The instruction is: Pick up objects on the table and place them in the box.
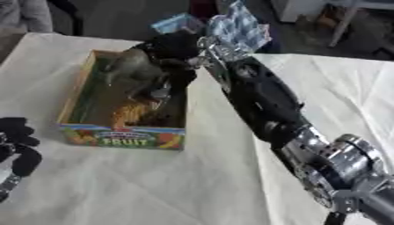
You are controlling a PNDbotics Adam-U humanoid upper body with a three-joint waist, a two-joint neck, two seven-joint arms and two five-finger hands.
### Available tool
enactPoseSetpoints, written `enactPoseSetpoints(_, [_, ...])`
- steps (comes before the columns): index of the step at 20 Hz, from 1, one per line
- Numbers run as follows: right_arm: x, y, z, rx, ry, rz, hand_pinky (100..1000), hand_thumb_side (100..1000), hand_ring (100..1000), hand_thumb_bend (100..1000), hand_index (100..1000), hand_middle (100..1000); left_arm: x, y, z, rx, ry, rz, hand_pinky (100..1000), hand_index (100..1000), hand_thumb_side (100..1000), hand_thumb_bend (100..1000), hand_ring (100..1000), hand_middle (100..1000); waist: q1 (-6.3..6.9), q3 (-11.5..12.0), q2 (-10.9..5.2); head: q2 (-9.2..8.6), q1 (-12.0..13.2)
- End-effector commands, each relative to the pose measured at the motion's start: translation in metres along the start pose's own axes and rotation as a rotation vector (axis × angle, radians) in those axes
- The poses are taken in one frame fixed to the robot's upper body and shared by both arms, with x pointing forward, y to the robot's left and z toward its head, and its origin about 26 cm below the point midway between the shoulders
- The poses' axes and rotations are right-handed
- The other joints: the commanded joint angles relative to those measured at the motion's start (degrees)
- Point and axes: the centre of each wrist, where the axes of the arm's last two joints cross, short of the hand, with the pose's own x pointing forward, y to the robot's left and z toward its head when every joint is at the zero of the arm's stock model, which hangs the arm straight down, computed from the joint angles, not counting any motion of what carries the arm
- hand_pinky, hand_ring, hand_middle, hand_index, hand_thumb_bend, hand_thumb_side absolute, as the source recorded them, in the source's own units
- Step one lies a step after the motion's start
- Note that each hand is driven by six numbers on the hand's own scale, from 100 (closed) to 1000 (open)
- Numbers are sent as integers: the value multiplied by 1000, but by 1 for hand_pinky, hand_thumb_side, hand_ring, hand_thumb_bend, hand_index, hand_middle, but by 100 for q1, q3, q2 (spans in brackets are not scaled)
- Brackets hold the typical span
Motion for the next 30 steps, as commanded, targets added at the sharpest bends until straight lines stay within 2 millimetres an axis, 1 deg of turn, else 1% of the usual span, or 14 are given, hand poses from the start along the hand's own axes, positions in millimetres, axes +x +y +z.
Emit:
enactPoseSetpoints(1, [-3,-26,-3,-47,-11,57,839,969,889,356,976,984,7,2,-3,-4,-30,-7,533,720,413,763,580,574,34,-4,-106,-76,16])
enactPoseSetpoints(3, [-2,-27,-4,-41,-15,65,860,1000,922,412,980,997,7,2,-3,-4,-29,-7,534,720,413,763,580,574,25,-2,-109,-81,16])
enactPoseSetpoints(5, [-2,-27,-5,-31,-17,71,871,1000,938,493,983,1000,7,2,-3,-3,-29,-6,534,720,413,763,580,574,18,-1,-112,-84,16])
enactPoseSetpoints(7, [-1,-27,-6,-16,-20,77,876,1000,944,538,986,1000,7,2,-4,-3,-29,-6,534,720,412,762,580,574,12,-3,-115,-84,20])
enactPoseSetpoints(14, [-2,-28,-4,-36,-14,77,861,1000,924,537,983,990,6,3,-3,0,-27,-6,535,720,413,762,580,574,15,-32,-124,-81,37])
enactPoseSetpoints(17, [-4,-29,0,-77,-12,63,846,939,904,491,978,972,5,3,-2,5,-21,-6,535,720,412,762,580,573,28,-78,-141,-63,73])
enactPoseSetpoints(18, [-5,-30,1,-99,-13,56,835,890,889,446,972,956,4,4,-1,8,-19,-7,535,720,413,761,580,573,34,-106,-151,-53,95])
enactPoseSetpoints(21, [-7,-38,8,-177,-24,35,817,829,862,396,961,924,2,5,1,18,-11,-9,535,719,412,761,580,573,49,-221,-177,-17,176])
enactPoseSetpoints(22, [-7,-41,11,-205,-30,27,807,800,842,372,956,899,2,5,1,21,-8,-10,535,719,412,761,580,573,55,-267,-182,-2,208])
enactPoseSetpoints(23, [-8,-45,15,-230,-37,18,804,793,837,367,954,892,1,6,2,25,-5,-11,535,720,412,761,580,573,61,-308,-187,12,238])
enactPoseSetpoints(25, [-8,-50,24,-274,-51,-12,781,745,797,308,944,853,-1,7,4,35,2,-13,535,719,411,761,582,574,77,-398,-197,43,300])
enactPoseSetpoints(27, [-9,-54,34,-313,-69,-53,770,713,777,275,937,834,-2,8,5,46,8,-14,535,719,411,761,583,575,97,-495,-201,64,362])
enactPoseSetpoints(28, [-9,-56,40,-329,-79,-77,757,688,755,218,929,811,-2,9,6,51,10,-15,535,719,411,762,585,576,107,-543,-200,77,390])
enactPoseSetpoints(30, [-9,-58,54,-363,-105,-132,742,658,730,171,918,786,-3,10,6,60,13,-17,535,719,411,763,587,577,126,-637,-184,88,440])
